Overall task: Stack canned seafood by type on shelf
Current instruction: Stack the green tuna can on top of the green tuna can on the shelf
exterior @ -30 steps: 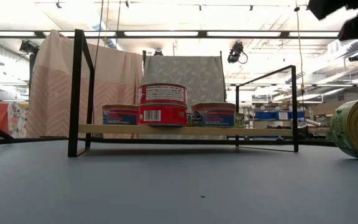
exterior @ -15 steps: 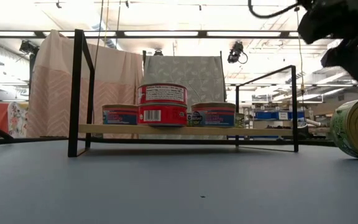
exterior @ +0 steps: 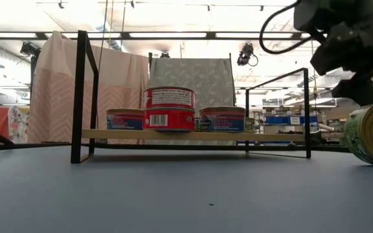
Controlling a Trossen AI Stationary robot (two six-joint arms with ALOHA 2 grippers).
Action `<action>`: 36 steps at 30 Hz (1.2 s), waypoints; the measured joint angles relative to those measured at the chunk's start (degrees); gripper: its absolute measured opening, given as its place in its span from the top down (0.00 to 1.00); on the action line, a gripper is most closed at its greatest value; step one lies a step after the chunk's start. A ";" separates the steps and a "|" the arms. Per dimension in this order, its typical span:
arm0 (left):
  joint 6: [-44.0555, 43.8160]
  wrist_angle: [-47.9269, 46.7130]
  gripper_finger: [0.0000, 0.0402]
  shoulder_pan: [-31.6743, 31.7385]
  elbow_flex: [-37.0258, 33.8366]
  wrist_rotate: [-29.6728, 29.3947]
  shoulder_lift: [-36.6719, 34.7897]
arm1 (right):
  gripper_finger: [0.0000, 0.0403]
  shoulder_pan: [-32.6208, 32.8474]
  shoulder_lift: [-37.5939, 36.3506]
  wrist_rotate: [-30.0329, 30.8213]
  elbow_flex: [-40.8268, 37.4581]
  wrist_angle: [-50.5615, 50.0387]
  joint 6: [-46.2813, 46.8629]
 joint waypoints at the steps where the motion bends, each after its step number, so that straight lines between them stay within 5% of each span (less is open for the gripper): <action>1: -0.23 0.08 0.90 0.00 0.00 -0.01 0.00 | 0.19 0.00 -0.01 -0.13 -0.76 1.12 0.19; 11: -0.37 0.02 0.90 0.00 0.00 -0.66 0.00 | 0.30 0.00 0.00 0.29 -5.31 9.90 3.39; 20: -0.35 -0.08 0.90 0.00 0.00 -1.25 0.00 | 0.64 0.00 0.02 -0.48 -5.34 12.44 6.71; 27: -0.35 -2.16 0.90 0.01 0.00 -1.27 -0.02 | 0.64 0.02 0.02 -3.14 -3.80 17.40 12.31; 36: -6.40 -11.53 0.90 0.59 0.02 -4.71 1.22 | 0.64 -2.20 -0.06 9.79 12.57 12.14 11.36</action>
